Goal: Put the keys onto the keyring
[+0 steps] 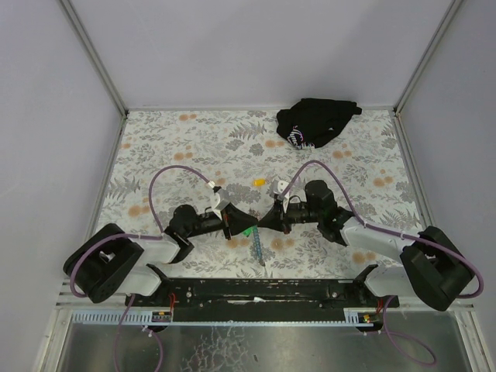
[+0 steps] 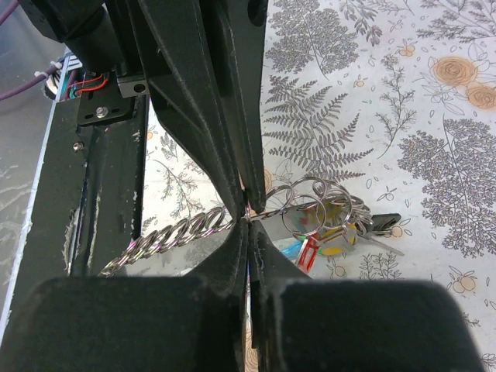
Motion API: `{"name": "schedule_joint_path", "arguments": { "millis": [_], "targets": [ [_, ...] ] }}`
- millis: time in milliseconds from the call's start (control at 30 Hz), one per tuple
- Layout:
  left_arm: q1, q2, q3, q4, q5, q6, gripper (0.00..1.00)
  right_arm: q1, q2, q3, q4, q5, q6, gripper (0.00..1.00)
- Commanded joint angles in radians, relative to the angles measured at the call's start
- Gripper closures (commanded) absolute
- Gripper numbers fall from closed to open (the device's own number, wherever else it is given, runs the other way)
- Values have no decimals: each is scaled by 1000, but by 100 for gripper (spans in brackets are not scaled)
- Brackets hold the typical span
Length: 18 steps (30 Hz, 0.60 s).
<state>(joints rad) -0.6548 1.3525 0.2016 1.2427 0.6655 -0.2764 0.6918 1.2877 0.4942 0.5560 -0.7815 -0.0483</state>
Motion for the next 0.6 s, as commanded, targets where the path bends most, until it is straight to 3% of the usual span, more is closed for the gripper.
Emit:
{"name": "schedule_joint_path", "arguments": {
  "millis": [0,167,333,567],
  "targets": [
    [-1,-36,31,25,-13,28,88,-2,-13,103,-70,-17,-35,100],
    [0,-150,32,-166,-90,111,73,0,-8,240,-349,37,-106,100],
    [2,-290,36,-370,-179,198,66,27,20,407,-650,117,-190,100],
    [32,-309,3,-327,-180,201,61,87,102,608,-983,316,-292,100]
  ]
}}
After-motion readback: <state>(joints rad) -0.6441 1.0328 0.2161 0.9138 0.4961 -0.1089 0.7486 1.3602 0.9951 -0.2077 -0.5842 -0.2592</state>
